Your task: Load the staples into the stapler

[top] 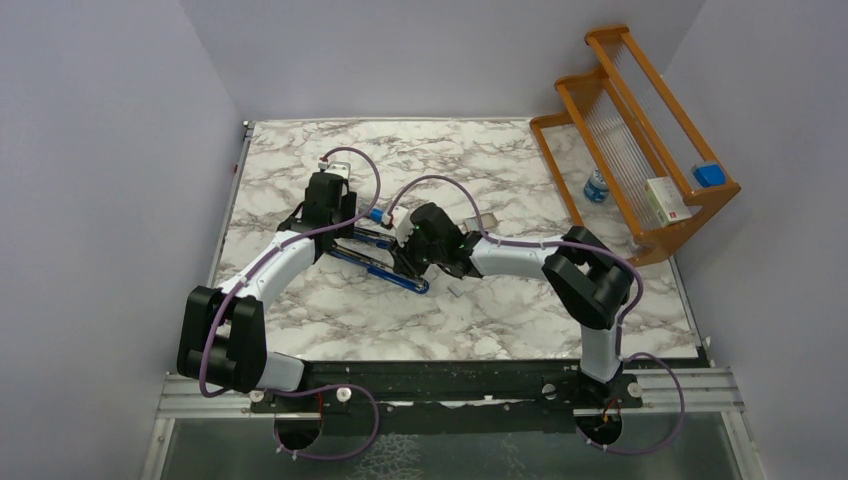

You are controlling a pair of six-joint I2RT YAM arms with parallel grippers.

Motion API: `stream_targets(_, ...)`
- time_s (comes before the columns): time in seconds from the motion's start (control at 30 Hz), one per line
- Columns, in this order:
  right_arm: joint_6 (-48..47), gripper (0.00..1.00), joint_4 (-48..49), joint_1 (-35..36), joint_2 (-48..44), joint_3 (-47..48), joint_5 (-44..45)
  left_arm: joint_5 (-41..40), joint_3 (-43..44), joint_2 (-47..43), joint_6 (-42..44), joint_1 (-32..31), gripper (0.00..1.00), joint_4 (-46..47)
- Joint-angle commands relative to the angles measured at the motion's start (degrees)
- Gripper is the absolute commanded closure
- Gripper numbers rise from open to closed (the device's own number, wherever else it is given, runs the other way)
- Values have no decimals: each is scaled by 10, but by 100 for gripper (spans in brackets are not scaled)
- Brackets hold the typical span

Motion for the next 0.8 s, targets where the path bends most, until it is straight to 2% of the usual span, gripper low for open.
stream_targets(0.0,-19,66,-67,1,-25,-22,23,-10,16,-11,6,-1,39,3)
stream_targets(0.23,-21,66,-82,1,-64,-51,29,-8,17,-10,6,-1,39,4)
stream_targets(0.33,-13,66,-61,1,-99,-76,33,-8,16,-11,6,-2,39,5)
stream_targets(0.43,6,65,-10,1,-153,-123,46,-8,16,-13,6,-2,39,6)
stream_targets(0.63,92,63,66,1,-254,-253,152,-7,15,-18,5,-2,39,7)
stream_targets(0.77,112,61,118,1,-302,-339,192,-5,15,-20,4,-2,39,7)
